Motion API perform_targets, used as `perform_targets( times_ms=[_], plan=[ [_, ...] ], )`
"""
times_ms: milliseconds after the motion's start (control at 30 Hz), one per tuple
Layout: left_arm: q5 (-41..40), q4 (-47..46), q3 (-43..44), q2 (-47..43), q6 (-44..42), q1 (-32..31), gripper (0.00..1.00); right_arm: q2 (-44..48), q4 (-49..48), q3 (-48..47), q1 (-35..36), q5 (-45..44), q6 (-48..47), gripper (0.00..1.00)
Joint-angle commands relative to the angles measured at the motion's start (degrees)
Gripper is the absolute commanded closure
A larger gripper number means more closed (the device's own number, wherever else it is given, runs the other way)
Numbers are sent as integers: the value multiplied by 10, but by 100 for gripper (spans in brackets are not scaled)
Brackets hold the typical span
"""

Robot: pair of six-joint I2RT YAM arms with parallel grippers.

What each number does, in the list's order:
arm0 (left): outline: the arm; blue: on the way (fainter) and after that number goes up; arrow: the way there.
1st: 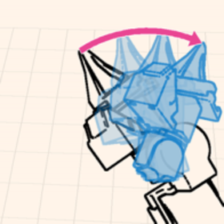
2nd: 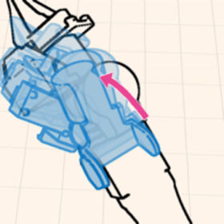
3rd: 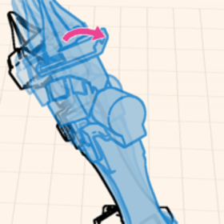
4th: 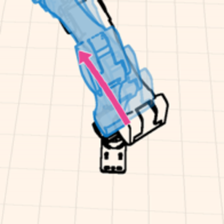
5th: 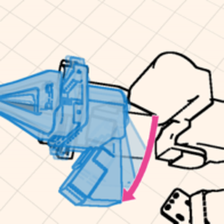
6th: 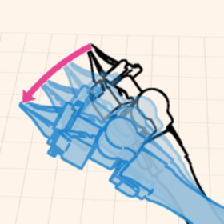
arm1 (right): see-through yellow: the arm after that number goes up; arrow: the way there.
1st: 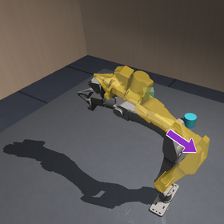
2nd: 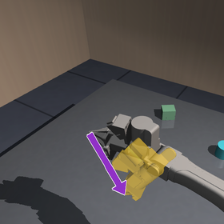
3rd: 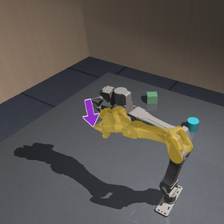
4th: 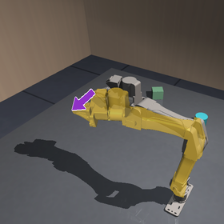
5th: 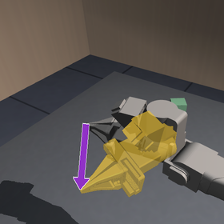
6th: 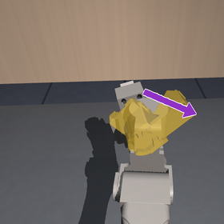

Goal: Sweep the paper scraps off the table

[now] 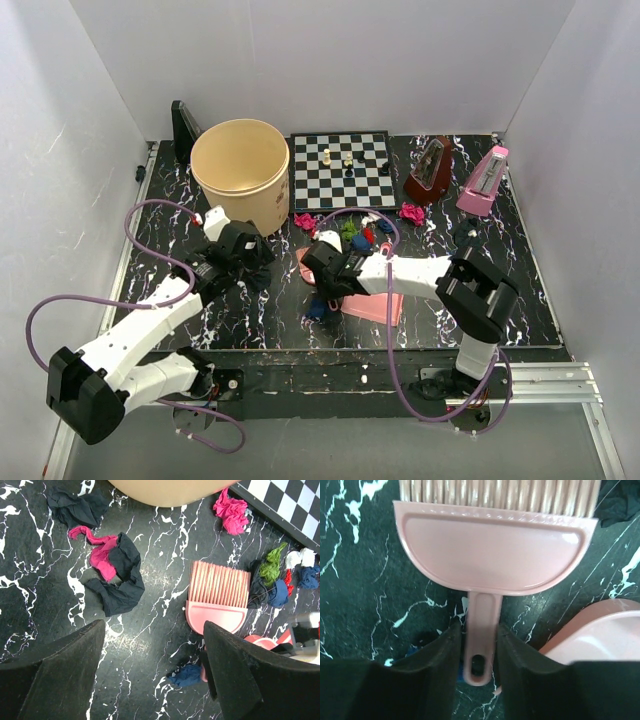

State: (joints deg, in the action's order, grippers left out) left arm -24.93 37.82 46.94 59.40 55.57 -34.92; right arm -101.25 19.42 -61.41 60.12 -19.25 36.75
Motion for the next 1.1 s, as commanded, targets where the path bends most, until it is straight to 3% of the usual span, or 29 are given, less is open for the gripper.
perform_targets(
  times_ms=[0, 200, 333, 400, 667, 733, 833, 900, 933, 967, 1067],
  plan=[
    [22, -16, -13, -10, -12, 5, 20, -14, -7, -11, -4, -7, 16, 66],
    [115, -85, -36, -5, -20, 5, 18, 99, -46, 37, -4, -18, -6, 77],
    [236, -263, -86, 5, -5, 5, 13, 175, -37, 48, -4, -20, -24, 77],
    [273, -308, -91, 20, 8, 5, 12, 206, -34, 55, -5, -12, -27, 77],
    [309, -405, -84, 56, 23, 5, 18, 288, -13, 53, -5, 18, -25, 77],
    [306, -423, -87, 58, 37, 4, 26, 295, -9, 53, -4, 24, -26, 77],
    [305, -484, -103, 72, 60, -1, 47, 306, -10, 58, -5, 37, -27, 77],
    [305, -506, -101, 90, 68, -9, 69, 309, -14, 61, -5, 40, -29, 77],
    [305, -507, -95, 98, 69, -14, 88, 311, -11, 61, -5, 39, -30, 75],
    [304, -505, -88, 108, 68, -21, 100, 313, -7, 62, -5, 33, -33, 70],
    [287, -508, -77, 122, 60, -38, 100, 342, -1, 75, -10, 21, -34, 28]
  ],
)
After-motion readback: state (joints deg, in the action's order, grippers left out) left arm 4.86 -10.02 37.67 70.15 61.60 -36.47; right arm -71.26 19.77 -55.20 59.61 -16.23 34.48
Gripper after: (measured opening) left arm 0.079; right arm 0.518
